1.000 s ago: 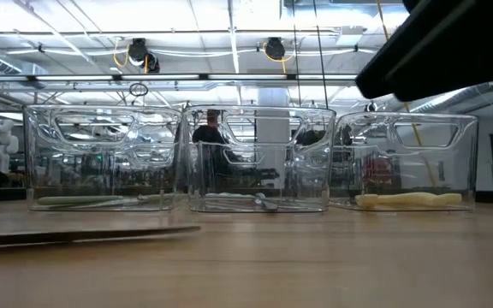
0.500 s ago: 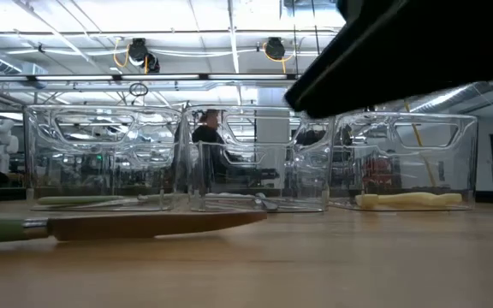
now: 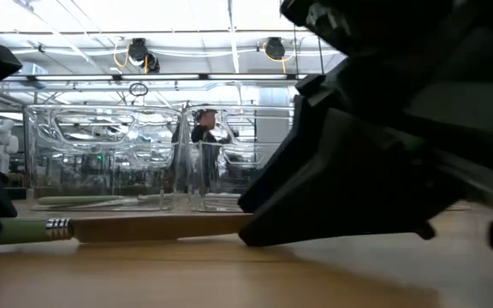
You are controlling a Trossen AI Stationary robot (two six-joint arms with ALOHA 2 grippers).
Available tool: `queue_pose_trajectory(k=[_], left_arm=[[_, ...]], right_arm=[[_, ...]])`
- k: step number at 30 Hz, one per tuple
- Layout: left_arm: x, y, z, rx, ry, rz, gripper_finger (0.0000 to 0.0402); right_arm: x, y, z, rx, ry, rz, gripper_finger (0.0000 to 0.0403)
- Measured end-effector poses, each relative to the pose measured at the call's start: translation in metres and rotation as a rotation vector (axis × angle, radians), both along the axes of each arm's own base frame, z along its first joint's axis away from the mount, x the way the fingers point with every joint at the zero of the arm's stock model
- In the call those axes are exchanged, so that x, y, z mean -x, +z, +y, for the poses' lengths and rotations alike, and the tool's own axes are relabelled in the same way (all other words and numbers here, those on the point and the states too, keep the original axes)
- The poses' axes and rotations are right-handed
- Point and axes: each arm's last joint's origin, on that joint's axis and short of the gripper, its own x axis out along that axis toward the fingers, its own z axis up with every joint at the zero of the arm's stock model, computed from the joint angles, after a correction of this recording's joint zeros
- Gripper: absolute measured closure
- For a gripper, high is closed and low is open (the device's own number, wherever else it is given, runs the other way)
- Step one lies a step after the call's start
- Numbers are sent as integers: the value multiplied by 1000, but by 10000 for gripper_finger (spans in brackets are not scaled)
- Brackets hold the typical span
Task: Sort silverware by color (type)
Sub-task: Put the green knife into the left transparent bin
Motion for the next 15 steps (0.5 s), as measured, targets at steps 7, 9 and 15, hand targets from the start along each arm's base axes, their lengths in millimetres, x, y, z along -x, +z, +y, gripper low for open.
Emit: queue_pose_trajectory(k=[7,9,15], left_arm=[[-4,0,3,-11,-17,18,377],[-5,0,4,-15,-22,22,377],[-6,0,6,-56,-26,-2,354]], right_arm=[[-9,-1,-13,-38,-2,29,294],[-11,-2,-17,-76,3,43,325],[-12,-2,-19,-98,8,57,389]])
